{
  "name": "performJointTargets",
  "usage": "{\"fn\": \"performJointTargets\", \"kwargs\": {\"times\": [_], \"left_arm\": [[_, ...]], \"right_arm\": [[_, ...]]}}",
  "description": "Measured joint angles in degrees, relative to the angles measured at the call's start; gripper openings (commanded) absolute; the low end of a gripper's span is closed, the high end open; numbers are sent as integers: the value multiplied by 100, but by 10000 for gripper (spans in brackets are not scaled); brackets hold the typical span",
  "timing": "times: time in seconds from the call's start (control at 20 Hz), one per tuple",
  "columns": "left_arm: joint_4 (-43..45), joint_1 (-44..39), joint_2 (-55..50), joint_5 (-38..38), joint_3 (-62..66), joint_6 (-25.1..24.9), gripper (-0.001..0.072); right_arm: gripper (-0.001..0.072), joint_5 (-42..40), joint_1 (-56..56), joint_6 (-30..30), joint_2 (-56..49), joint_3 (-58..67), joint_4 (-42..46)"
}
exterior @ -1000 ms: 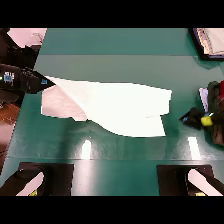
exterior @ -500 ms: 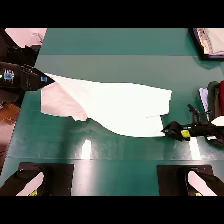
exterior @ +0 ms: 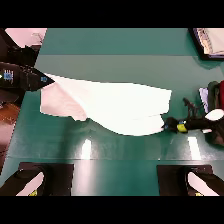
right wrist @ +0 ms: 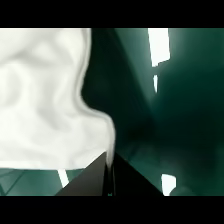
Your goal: Fold the shirts.
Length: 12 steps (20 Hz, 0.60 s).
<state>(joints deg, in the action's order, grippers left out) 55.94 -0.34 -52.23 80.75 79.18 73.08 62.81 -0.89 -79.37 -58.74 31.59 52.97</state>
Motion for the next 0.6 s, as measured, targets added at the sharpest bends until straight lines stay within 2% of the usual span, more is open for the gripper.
{"fn": "performJointTargets", "kwargs": {"times": [0.2,0.6], "left_arm": [[205,0,-2,-505,734,308,25],[531,0,48,-1084,3674,457,25]], "right_arm": [[19,44,131,-42,702,1517,-63],[18,-369,1582,-63,1882,5233,-66]]}}
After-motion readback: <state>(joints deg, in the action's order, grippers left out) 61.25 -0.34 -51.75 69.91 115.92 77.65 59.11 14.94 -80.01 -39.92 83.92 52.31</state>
